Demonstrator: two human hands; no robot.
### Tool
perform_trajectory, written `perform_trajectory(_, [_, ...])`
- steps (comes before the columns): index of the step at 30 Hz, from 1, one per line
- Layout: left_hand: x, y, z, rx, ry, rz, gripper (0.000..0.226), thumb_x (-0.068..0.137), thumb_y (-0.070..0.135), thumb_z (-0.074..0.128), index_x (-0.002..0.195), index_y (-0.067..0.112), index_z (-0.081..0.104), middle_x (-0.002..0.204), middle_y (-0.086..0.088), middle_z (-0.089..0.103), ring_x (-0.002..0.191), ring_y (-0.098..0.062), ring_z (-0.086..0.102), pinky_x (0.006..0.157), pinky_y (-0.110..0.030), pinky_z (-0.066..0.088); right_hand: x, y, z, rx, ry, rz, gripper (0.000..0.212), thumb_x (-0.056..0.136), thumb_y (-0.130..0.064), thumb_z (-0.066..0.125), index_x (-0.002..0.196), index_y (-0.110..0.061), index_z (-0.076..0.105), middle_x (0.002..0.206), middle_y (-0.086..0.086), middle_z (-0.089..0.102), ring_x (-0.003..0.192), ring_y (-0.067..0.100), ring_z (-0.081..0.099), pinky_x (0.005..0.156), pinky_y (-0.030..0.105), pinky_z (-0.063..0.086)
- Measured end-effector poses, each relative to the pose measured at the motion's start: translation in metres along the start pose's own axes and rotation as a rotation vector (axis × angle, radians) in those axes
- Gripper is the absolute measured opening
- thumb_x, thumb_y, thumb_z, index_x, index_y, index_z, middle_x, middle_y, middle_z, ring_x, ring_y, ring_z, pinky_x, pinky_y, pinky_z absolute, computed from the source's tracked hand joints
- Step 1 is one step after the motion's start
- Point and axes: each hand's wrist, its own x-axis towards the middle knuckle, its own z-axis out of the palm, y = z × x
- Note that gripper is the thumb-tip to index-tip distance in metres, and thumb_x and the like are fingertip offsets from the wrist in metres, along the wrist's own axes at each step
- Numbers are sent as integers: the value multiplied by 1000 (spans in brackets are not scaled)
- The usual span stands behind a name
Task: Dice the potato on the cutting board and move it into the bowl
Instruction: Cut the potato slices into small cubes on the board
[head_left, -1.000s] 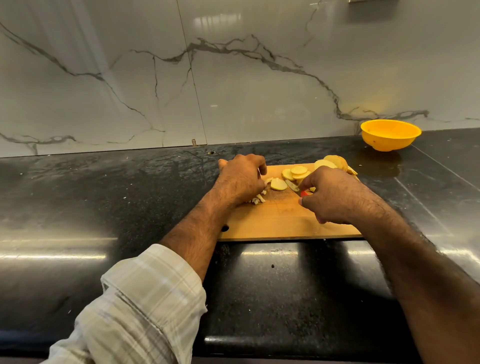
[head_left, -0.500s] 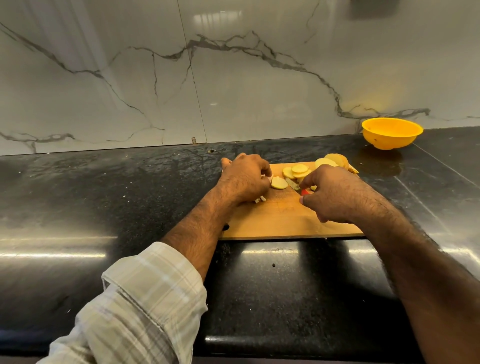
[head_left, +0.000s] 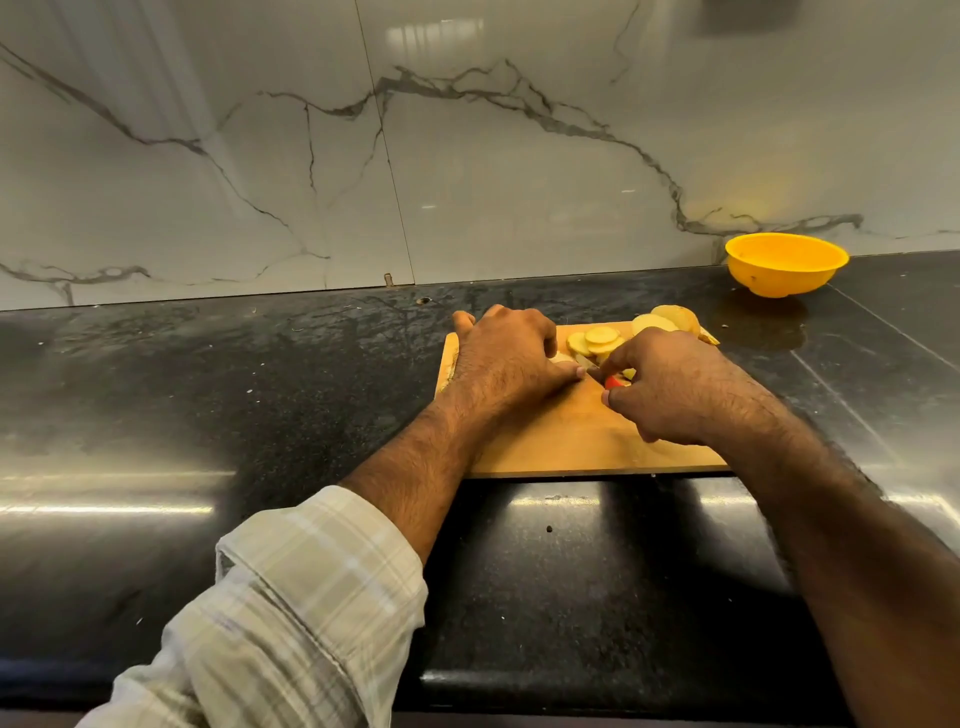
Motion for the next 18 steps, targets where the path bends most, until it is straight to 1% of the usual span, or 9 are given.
perform_trajectory(3, [1, 3, -3, 4, 11, -16, 30, 87, 64, 69, 89, 34, 71, 97, 14, 69, 113, -14, 58, 112, -62, 29, 1, 1, 1, 2, 11, -1, 39, 100, -26, 68, 138, -31, 66, 127, 4, 69, 88, 18, 70, 77, 34, 64])
perform_trajectory(5, [2, 0, -5, -5, -10, -17, 26, 88, 59, 71, 88, 34, 72, 96, 15, 69, 110, -12, 58, 114, -63, 27, 1, 1, 1, -1, 14, 3, 41, 99, -26, 69, 140, -30, 65, 128, 4, 69, 90, 19, 70, 80, 35, 64])
perform_trajectory(6, [2, -2, -6, -5, -28, -10, 25, 89, 58, 71, 90, 33, 74, 99, 15, 70, 111, -12, 58, 114, -62, 27, 1, 1, 2, -3, 19, 5, 42, 99, -27, 69, 140, -30, 64, 129, 4, 69, 91, 20, 70, 81, 36, 64])
perform_trajectory(9, [1, -14, -12, -8, -67, 9, 17, 94, 48, 72, 100, 34, 78, 117, 14, 71, 119, -12, 55, 114, -58, 27, 1, 1, 4, -16, 30, 2, 42, 99, -30, 69, 141, -29, 63, 128, 3, 68, 92, 19, 68, 82, 36, 64])
perform_trajectory(10, [1, -19, -14, -17, -70, 5, 13, 95, 44, 72, 102, 35, 78, 120, 15, 70, 121, -12, 53, 114, -57, 26, 1, 0, 5, -26, 35, 3, 43, 99, -31, 69, 141, -29, 63, 128, 3, 68, 94, 19, 68, 83, 37, 64])
perform_trajectory(12, [2, -27, -13, -59, -67, -19, 8, 96, 38, 73, 102, 37, 79, 120, 17, 70, 120, -11, 53, 112, -55, 26, 2, -1, 8, -46, 45, 12, 45, 99, -34, 69, 143, -30, 61, 129, 2, 67, 100, 20, 66, 85, 39, 63])
perform_trajectory(15, [4, -31, -8, -132, -72, -35, 7, 94, 37, 75, 100, 37, 77, 111, 21, 68, 117, -10, 56, 107, -52, 27, 2, -3, 11, -68, 44, 26, 45, 99, -35, 68, 143, -30, 61, 132, 2, 66, 110, 23, 65, 89, 39, 62])
perform_trajectory(16, [4, -30, -6, -154, -74, -24, 10, 93, 40, 75, 102, 37, 76, 109, 22, 67, 116, -10, 57, 106, -51, 27, 2, -3, 11, -65, 42, 23, 45, 98, -35, 68, 143, -30, 61, 132, 2, 66, 110, 23, 64, 90, 40, 62])
perform_trajectory(18, [4, -26, -2, -178, -69, 8, 24, 91, 53, 73, 108, 36, 74, 110, 20, 69, 113, -10, 59, 106, -51, 30, 2, -1, 9, -48, 41, 3, 45, 98, -35, 69, 142, -31, 63, 132, 2, 66, 108, 21, 65, 90, 39, 62])
